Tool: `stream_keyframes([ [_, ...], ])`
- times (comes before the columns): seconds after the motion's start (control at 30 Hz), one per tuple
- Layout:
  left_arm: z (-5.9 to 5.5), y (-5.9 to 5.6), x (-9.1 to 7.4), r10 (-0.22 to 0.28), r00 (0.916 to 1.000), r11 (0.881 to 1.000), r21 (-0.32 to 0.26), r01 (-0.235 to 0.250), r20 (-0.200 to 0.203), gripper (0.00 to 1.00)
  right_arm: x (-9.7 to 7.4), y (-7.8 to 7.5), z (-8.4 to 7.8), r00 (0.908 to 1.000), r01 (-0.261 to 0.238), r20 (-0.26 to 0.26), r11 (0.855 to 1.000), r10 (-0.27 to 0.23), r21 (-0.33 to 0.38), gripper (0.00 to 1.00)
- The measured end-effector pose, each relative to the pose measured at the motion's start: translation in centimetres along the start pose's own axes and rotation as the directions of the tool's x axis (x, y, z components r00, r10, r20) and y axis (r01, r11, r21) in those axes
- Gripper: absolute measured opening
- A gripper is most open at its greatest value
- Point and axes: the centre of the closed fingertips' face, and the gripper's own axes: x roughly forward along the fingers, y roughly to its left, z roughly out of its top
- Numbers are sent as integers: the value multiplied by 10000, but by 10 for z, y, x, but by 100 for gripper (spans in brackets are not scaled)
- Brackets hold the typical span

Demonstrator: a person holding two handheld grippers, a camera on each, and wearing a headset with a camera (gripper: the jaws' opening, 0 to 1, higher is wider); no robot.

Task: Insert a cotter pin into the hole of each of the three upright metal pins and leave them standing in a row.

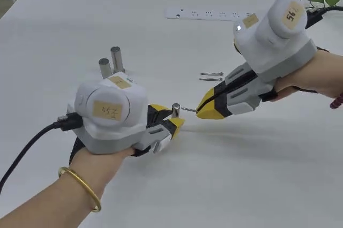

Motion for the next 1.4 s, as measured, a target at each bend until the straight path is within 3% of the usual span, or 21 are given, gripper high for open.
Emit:
stream_keyframes([
  [0.73,-2,1,3,240,9996,9991,339,-245,151,7,5,-1,1,9989,-4,-476,9990,-17,-442,3],
  [1.0,-1,1,4,297,9993,9988,375,-306,237,7,4,-1,1,9955,186,-901,9943,-281,-1045,3],
  [1.1,-1,1,5,306,9991,9990,320,-315,285,7,3,-2,2,9936,232,-1055,9874,-401,-1565,3],
  [1.4,0,2,6,338,9988,9991,244,-347,349,7,3,-4,1,9879,236,-1442,9743,-571,-2242,3],
])
